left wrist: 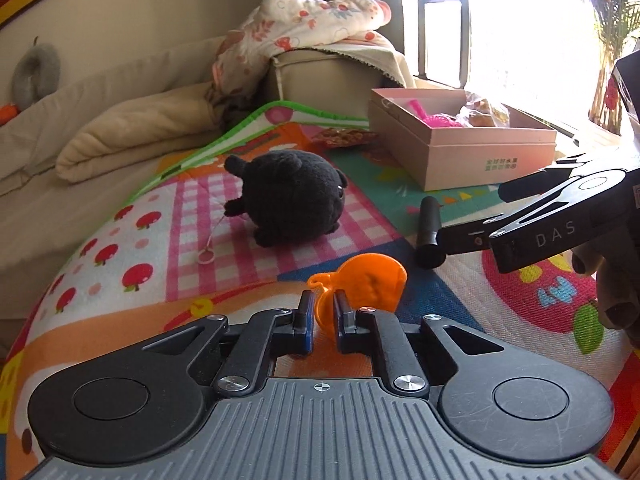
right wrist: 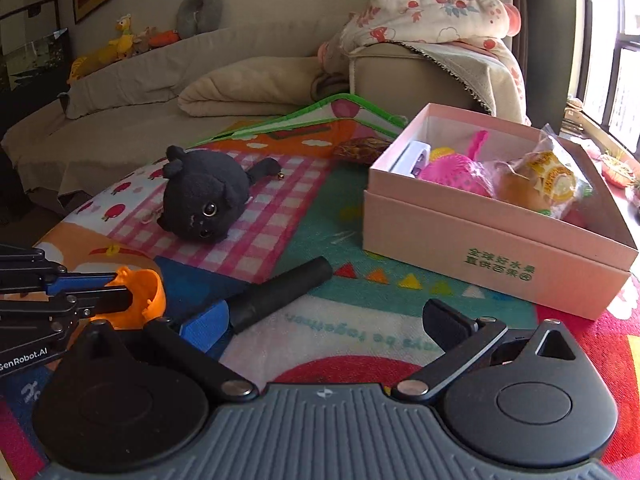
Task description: Organize objects
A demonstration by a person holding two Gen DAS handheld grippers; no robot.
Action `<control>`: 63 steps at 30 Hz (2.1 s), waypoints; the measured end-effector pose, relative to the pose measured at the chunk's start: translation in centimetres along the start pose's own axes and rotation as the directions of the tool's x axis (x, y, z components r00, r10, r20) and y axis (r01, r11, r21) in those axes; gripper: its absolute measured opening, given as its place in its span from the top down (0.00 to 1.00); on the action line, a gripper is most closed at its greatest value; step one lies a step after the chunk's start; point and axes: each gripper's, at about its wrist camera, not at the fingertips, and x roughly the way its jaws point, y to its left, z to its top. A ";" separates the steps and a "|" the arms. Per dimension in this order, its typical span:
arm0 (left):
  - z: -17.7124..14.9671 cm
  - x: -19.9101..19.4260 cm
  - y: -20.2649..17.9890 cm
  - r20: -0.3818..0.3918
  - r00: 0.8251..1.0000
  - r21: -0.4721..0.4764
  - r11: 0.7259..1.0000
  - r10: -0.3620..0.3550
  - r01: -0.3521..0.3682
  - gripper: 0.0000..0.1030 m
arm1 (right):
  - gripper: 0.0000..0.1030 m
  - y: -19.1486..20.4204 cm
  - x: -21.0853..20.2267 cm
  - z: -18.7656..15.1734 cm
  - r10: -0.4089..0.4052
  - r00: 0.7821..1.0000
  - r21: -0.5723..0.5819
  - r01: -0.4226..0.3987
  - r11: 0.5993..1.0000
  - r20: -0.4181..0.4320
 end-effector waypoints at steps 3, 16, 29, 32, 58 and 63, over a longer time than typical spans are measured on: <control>0.0 0.0 1.0 0.000 1.000 -0.046 0.999 0.003 -0.003 0.88 | 0.13 1.3 1.3 0.6 0.016 0.999 -0.023 -0.016 1.000 -0.028; -0.2 1.4 -0.2 -0.019 0.997 -0.084 0.994 -0.069 0.067 0.88 | 0.24 -0.7 -1.8 -1.7 -0.186 0.983 -0.104 0.184 0.977 -0.004; 2.1 -0.7 1.9 0.129 0.971 -0.230 0.946 -0.203 0.229 0.87 | 0.04 -1.0 -1.4 -2.4 -0.168 0.986 -0.091 0.166 0.982 -0.010; 6.3 -0.5 2.5 0.173 0.949 -0.211 0.931 -0.264 0.297 0.87 | 0.02 -0.8 -1.6 -2.7 -0.155 0.988 -0.127 0.153 0.980 -0.005; 21.3 27.5 0.8 -0.232 0.959 -0.187 0.975 -0.161 0.119 0.83 | 0.00 -3.4 -1.3 -2.7 -0.007 0.999 0.037 0.008 0.999 -0.031; 18.9 22.5 0.0 -0.269 0.955 -0.009 0.992 -0.122 0.124 0.83 | 0.00 -3.9 -1.4 -2.8 -0.011 1.000 0.067 0.013 0.998 -0.022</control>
